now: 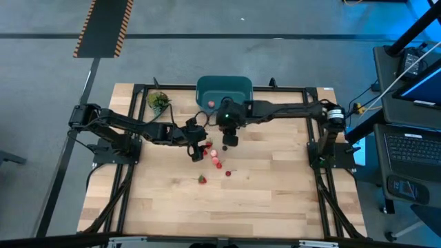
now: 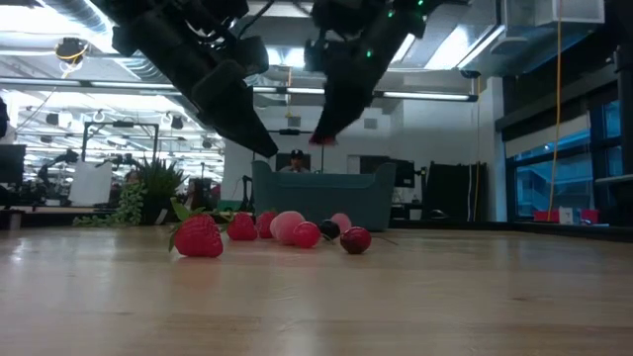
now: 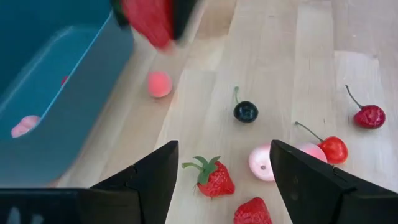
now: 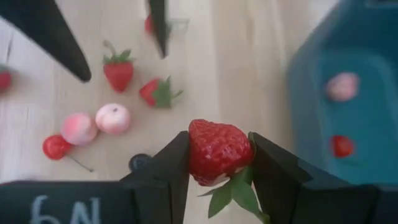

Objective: Pick and placing Produce into tupperware
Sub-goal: Put the strawberry into the blue bin

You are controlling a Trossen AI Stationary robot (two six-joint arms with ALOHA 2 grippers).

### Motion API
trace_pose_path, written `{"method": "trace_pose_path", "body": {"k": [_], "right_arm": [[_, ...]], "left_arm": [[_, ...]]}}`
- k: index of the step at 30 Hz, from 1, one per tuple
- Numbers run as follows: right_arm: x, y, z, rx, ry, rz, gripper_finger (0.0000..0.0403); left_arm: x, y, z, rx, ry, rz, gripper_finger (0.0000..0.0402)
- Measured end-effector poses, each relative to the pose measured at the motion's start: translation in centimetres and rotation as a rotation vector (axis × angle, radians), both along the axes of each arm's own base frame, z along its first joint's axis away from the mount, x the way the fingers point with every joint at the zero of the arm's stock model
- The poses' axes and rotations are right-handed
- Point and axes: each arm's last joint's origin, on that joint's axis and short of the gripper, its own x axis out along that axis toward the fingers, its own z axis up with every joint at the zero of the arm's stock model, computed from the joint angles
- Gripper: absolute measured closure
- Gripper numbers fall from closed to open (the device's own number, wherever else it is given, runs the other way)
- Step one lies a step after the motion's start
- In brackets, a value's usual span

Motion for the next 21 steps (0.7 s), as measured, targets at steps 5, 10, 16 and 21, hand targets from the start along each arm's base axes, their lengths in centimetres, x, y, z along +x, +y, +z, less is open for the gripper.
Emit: {"method": "trace_pose_path", "body": {"k": [5,10,16,21], "right_arm": [[-0.7,-1.0,2.2,-0.040,-0.086,0.006,0.0259],[-0.7,-2.3,2.9,-0.085,-0.143,0.011,0.0259],[-0.6,-4.0,3.4,-0.119,-0.206,-0.015,0.0258],[-0.6,-5.3,3.8,-0.160,-0.255,-0.021,0.0257]], "left_arm": [[0.0,0.0,0.0,0.000,0.004,0.001,0.0157],[0.0,0.0,0.0,0.000,0.004,0.001,0.0157],[0.0,0.1,0.0,0.000,0.005,0.004,0.0157],[0.0,0.1,0.0,0.005,0.003,0.009,0.0157]]}}
